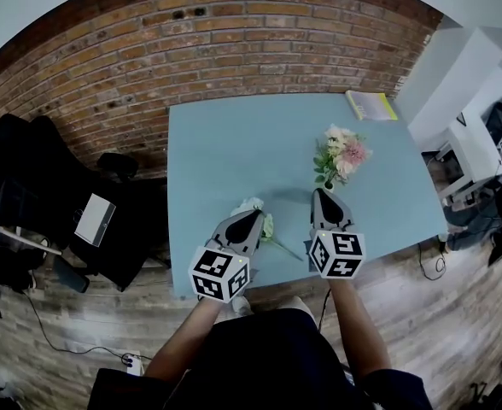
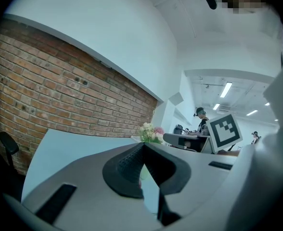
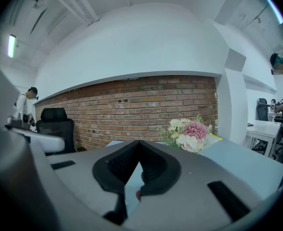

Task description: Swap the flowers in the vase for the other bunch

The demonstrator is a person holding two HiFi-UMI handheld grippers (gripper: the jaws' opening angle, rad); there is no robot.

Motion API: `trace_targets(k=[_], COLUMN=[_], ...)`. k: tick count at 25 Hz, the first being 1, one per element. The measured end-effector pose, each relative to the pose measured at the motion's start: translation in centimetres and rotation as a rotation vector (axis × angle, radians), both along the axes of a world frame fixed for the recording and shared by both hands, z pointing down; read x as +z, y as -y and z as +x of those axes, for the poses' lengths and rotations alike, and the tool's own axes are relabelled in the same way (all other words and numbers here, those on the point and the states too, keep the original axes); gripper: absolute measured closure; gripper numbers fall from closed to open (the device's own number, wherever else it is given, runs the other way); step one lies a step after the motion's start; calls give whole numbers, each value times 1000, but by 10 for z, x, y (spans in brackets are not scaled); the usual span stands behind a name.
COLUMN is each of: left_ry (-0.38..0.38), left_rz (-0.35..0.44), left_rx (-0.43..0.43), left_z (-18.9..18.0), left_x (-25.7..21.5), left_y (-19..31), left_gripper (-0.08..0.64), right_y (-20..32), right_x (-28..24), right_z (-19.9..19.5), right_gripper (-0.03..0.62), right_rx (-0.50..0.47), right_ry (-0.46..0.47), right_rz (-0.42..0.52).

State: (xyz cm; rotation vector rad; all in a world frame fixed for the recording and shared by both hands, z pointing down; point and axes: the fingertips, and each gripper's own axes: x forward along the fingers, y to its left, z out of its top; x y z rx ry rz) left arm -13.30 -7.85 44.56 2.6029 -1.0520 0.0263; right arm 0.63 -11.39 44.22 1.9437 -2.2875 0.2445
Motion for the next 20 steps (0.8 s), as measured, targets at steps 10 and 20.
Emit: trace_targets(k=[10,20], left_ry=[16,48], left_rz=[34,77], left_rx=[30,31], left_z=[41,80], left_x=[-13,-32], left_y=[-7,-33], left_gripper=[555,555], right_y=[-22,-52], right_x=[-11,-24], right_z=[28,51], right_gripper=[580,580], right_rx=[3,-38], right_ry=[24,63], right_rz=[24,48])
